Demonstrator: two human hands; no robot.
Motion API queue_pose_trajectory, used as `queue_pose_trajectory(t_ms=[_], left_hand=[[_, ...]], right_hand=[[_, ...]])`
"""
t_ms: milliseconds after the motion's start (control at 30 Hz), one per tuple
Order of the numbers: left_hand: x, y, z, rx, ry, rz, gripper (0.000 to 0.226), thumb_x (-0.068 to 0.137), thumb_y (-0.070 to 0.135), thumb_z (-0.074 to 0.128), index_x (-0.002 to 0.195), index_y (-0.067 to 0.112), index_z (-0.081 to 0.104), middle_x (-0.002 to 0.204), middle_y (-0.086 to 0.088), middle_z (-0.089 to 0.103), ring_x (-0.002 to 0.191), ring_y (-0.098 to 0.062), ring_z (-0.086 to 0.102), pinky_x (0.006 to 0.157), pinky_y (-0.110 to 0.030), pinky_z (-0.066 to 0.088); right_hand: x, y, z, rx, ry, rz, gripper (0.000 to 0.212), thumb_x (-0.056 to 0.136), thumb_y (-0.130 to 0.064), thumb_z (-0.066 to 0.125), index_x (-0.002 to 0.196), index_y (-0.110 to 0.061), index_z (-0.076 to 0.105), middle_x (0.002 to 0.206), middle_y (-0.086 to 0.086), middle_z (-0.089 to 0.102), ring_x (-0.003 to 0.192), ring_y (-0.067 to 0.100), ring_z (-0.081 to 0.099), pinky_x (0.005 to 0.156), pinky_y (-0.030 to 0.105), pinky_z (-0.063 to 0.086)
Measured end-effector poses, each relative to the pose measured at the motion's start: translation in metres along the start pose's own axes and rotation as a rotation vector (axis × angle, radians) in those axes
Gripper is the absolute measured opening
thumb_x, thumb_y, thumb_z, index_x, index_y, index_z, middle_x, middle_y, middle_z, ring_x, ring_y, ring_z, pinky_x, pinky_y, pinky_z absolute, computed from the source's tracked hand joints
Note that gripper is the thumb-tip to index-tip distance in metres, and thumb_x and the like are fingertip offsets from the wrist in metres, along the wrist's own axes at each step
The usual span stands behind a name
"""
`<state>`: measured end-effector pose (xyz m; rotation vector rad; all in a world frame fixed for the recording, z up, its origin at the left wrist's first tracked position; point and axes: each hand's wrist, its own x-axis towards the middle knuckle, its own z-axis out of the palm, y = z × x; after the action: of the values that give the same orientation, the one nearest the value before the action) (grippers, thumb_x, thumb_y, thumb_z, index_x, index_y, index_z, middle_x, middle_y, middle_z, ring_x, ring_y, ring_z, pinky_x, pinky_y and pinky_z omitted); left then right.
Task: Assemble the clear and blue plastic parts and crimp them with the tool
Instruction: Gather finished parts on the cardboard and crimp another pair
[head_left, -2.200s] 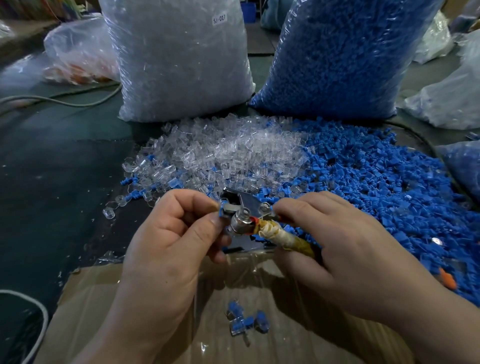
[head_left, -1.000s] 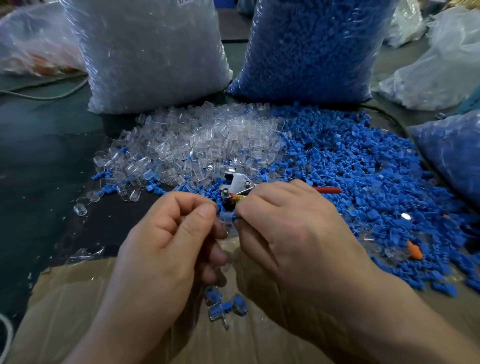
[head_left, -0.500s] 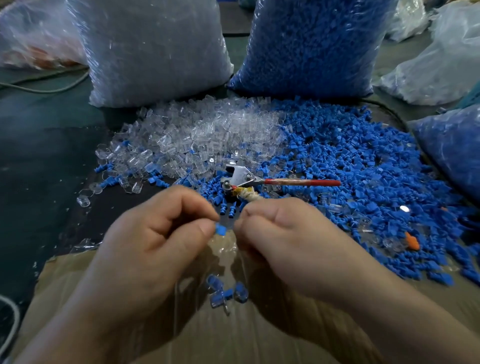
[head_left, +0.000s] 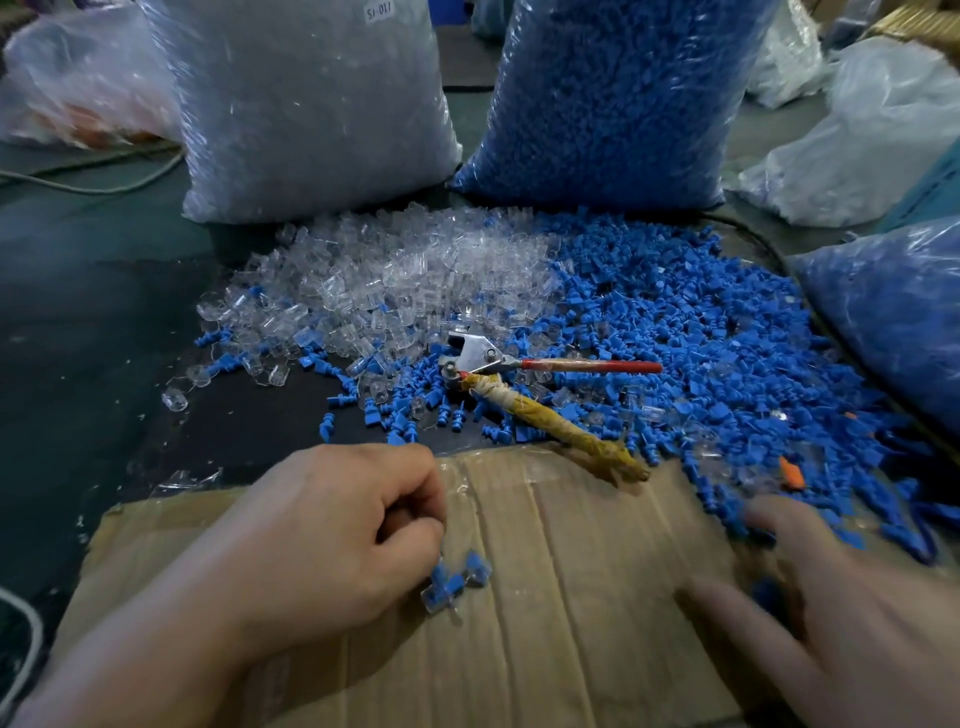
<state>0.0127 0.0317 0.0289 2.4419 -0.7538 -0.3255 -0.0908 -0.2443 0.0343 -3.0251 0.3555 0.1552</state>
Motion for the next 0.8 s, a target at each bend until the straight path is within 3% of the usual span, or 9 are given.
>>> queue_pose_trajectory(t_ms=[67, 167, 233, 300, 467, 567, 667, 733, 800], left_hand=[[-0.001, 0.003, 0.000, 0.006, -0.045, 0.011, 0.018, 0.074, 0.048, 0.053, 0.091, 0.045, 0.059, 0.080, 0.027, 0.064, 0.071, 0.000, 0.060, 0.061, -0.018, 0.048], [-0.001, 0.004, 0.000, 0.019, -0.056, 0.022, 0.022, 0.073, 0.053, 0.050, 0.094, 0.048, 0.058, 0.081, 0.029, 0.063, 0.070, 0.003, 0.059, 0.055, -0.015, 0.045], [-0.001, 0.003, 0.001, 0.023, -0.050, 0.028, 0.025, 0.073, 0.055, 0.049, 0.096, 0.050, 0.057, 0.080, 0.029, 0.063, 0.070, 0.004, 0.059, 0.056, -0.014, 0.045], [-0.001, 0.004, 0.001, 0.009, -0.050, 0.021, 0.024, 0.074, 0.055, 0.050, 0.097, 0.051, 0.056, 0.080, 0.028, 0.064, 0.069, 0.003, 0.060, 0.056, -0.016, 0.046], [0.000, 0.004, 0.000, -0.016, -0.049, 0.002, 0.018, 0.081, 0.058, 0.052, 0.098, 0.051, 0.056, 0.083, 0.026, 0.066, 0.074, 0.000, 0.061, 0.061, -0.018, 0.049], [0.003, 0.002, 0.002, -0.101, 0.102, -0.081, 0.013, 0.083, 0.054, 0.057, 0.094, 0.049, 0.058, 0.075, 0.022, 0.067, 0.068, -0.001, 0.062, 0.058, -0.019, 0.049], [0.006, -0.007, 0.004, -0.058, 0.463, -0.214, 0.015, 0.083, 0.052, 0.059, 0.096, 0.045, 0.056, 0.079, 0.017, 0.065, 0.067, -0.003, 0.061, 0.058, -0.024, 0.048], [0.008, -0.016, 0.001, 0.059, 0.607, -0.335, 0.029, 0.084, 0.048, 0.064, 0.111, 0.044, 0.055, 0.098, 0.016, 0.056, 0.073, -0.004, 0.055, 0.069, -0.033, 0.047], [0.011, -0.023, -0.002, 0.179, 0.565, -0.462, 0.051, 0.085, 0.049, 0.064, 0.132, 0.034, 0.050, 0.119, 0.003, 0.048, 0.088, -0.017, 0.055, 0.078, -0.040, 0.049]], right_hand=[[-0.015, -0.008, 0.005, -0.085, 0.060, -0.041, 0.054, 0.070, -0.077, 0.002, 0.110, -0.048, 0.024, 0.069, -0.017, 0.060, 0.053, -0.004, 0.056, 0.043, 0.017, 0.043], [-0.005, -0.006, 0.016, -0.160, 0.151, -0.081, 0.049, 0.078, -0.068, -0.010, 0.103, -0.043, 0.024, 0.092, -0.019, 0.059, 0.074, -0.003, 0.058, 0.053, 0.016, 0.040], [0.013, -0.002, 0.020, -0.149, 0.119, -0.113, 0.027, 0.093, -0.061, 0.012, 0.097, -0.040, 0.028, 0.090, -0.015, 0.054, 0.075, 0.002, 0.055, 0.056, 0.021, 0.043], [0.028, -0.011, 0.015, -0.153, 0.131, -0.125, 0.012, 0.097, -0.047, 0.030, 0.091, -0.037, 0.031, 0.078, -0.014, 0.048, 0.064, 0.005, 0.049, 0.046, 0.024, 0.036], [0.066, -0.034, 0.017, -0.203, 0.233, -0.114, 0.024, 0.097, -0.030, 0.042, 0.081, -0.032, 0.024, 0.066, -0.009, 0.030, 0.048, 0.008, 0.025, 0.041, 0.029, 0.012], [0.073, -0.034, 0.018, -0.176, 0.260, -0.153, 0.026, 0.101, -0.038, 0.041, 0.082, -0.031, 0.026, 0.068, -0.009, 0.035, 0.049, 0.013, 0.032, 0.042, 0.030, 0.020], [0.067, -0.027, 0.011, 0.074, 0.319, -0.165, 0.020, 0.096, -0.048, 0.041, 0.083, -0.032, 0.041, 0.066, -0.012, 0.047, 0.054, 0.008, 0.046, 0.049, 0.029, 0.036], [0.061, -0.026, 0.002, 0.323, 0.344, -0.150, 0.018, 0.090, -0.051, 0.046, 0.084, -0.035, 0.051, 0.063, -0.012, 0.056, 0.057, 0.005, 0.054, 0.051, 0.023, 0.038], [0.057, -0.034, -0.007, 0.566, 0.229, -0.141, 0.015, 0.088, -0.052, 0.047, 0.088, -0.040, 0.057, 0.063, -0.015, 0.064, 0.054, 0.002, 0.060, 0.047, 0.021, 0.044]])
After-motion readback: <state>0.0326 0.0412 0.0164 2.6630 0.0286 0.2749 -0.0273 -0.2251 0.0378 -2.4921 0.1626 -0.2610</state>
